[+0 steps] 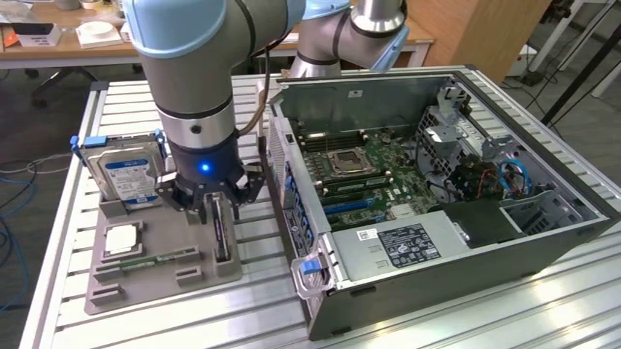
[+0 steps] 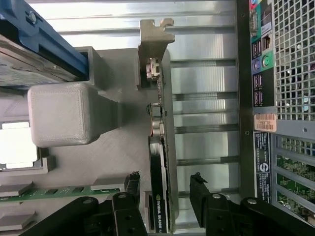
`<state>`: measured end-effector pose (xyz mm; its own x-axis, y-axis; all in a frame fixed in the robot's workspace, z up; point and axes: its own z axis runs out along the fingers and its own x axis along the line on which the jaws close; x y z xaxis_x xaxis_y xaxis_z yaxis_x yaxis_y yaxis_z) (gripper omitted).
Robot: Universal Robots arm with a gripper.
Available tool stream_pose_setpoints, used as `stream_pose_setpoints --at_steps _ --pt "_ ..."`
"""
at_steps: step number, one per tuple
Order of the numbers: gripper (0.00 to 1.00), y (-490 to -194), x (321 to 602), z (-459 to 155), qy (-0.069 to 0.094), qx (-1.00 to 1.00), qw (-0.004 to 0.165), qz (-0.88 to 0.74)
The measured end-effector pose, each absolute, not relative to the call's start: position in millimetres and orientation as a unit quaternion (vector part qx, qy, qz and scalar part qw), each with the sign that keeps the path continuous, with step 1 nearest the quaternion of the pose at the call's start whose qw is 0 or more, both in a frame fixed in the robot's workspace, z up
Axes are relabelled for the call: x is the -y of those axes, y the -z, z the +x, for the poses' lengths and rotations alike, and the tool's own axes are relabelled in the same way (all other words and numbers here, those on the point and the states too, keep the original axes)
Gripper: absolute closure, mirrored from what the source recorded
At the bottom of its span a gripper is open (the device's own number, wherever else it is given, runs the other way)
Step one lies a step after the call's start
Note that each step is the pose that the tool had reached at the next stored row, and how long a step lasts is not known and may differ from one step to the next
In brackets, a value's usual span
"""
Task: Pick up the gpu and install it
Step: 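Pick up the gpu and move the gpu toward the slot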
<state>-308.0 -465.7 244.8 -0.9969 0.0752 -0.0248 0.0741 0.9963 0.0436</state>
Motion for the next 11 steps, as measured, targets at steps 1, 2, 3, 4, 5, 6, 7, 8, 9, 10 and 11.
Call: stream_pose_setpoints --at_steps 1,2,3,4,5,6,7,8,9,10,11 --pt "0.47 -243.4 465.5 -308.0 -0.021 -0.999 0.013 0.037" --pt "0.47 -242.4 465.2 -308.0 -0.021 -0.999 0.013 0.037" --pt "0.47 -241.7 464.7 -308.1 -0.021 -0.999 0.013 0.037" --pt "0.47 -241.1 464.3 -308.1 -0.021 -0.999 0.013 0.037" --pt "0.47 -240.8 464.2 -308.0 -0.021 -0.999 0.013 0.037" --pt "0.47 -240.4 464.0 -307.9 -0.021 -0.999 0.013 0.037" --pt "0.47 -239.8 463.7 -308.0 -0.021 -0.999 0.013 0.037" --pt "0.47 -239.0 463.5 -308.0 -0.021 -0.999 0.013 0.037" --pt "0.47 -238.2 463.4 -308.0 -0.021 -0.999 0.013 0.037" --pt "0.47 -237.4 463.3 -308.0 -0.021 -0.999 0.013 0.037" --pt "0.47 -236.8 463.2 -308.7 -0.021 -0.999 0.013 0.037"
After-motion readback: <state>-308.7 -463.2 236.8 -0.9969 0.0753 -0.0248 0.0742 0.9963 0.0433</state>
